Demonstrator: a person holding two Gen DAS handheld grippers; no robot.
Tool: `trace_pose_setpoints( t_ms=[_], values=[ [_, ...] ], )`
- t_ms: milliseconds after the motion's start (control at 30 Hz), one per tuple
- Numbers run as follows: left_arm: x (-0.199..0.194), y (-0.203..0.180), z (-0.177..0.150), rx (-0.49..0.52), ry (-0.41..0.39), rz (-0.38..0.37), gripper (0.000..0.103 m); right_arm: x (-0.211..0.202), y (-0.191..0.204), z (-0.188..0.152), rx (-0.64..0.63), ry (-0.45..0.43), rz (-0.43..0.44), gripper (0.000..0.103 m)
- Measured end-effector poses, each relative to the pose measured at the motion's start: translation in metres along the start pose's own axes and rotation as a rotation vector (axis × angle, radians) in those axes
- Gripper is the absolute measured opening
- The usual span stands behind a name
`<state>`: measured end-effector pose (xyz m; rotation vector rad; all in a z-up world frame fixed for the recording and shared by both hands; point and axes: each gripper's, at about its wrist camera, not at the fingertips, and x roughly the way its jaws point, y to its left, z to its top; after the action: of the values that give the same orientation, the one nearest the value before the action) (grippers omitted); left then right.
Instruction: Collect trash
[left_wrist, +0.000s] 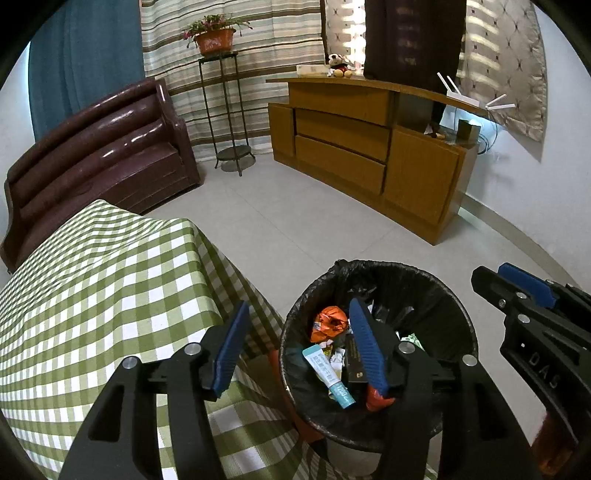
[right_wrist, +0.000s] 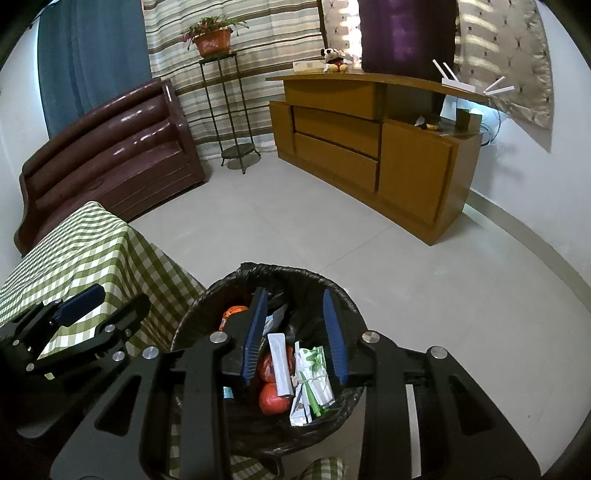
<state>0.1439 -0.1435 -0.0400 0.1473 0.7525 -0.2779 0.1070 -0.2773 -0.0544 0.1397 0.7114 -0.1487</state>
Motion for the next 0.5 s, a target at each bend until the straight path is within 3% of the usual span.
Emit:
trace_pose_setpoints(
  t_ms=[500],
  values=[
    [-0.030, 0.007, -0.006, -0.024, -0.036, 0.008, 0.065, -0.028, 0.001, -0.005, -0.009, -0.030, -0.029, 0.048]
  ],
)
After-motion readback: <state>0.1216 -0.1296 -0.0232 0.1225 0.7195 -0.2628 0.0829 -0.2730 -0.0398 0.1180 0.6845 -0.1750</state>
